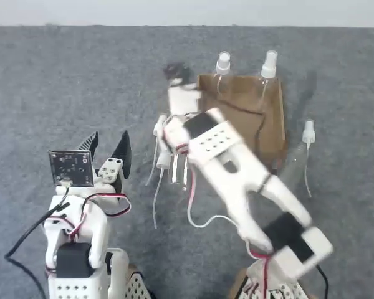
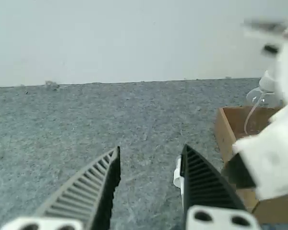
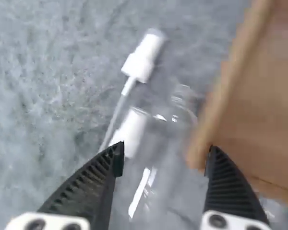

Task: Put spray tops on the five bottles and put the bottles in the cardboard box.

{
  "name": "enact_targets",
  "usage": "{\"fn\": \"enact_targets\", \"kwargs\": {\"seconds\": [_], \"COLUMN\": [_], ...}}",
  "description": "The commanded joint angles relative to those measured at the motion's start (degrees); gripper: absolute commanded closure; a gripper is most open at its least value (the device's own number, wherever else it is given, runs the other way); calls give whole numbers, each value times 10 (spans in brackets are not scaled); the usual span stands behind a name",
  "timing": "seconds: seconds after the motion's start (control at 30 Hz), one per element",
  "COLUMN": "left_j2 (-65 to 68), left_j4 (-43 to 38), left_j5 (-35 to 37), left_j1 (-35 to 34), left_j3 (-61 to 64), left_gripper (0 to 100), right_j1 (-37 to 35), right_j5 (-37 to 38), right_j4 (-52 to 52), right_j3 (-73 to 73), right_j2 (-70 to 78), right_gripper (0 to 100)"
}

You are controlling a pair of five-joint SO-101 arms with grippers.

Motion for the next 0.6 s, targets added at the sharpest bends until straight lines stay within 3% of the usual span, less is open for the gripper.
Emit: {"fn": "enact_targets", "kwargs": {"seconds": [0.0,0.23,0.4,0.57], "left_j2": [-7,-7,-7,-7], "left_j4": [1,1,0,0], "left_j5": [7,7,7,7], "left_j1": [-1,2,2,2], "left_j3": [-27,-26,-26,-26], "left_gripper": [817,817,816,816], "right_j1": [26,108,286,472], "right_j5": [57,187,271,331], "right_j4": [95,264,309,258], "right_j3": [-57,-56,-56,-54], "right_j2": [-105,-228,-285,-280], "right_gripper": [771,771,769,768]}}
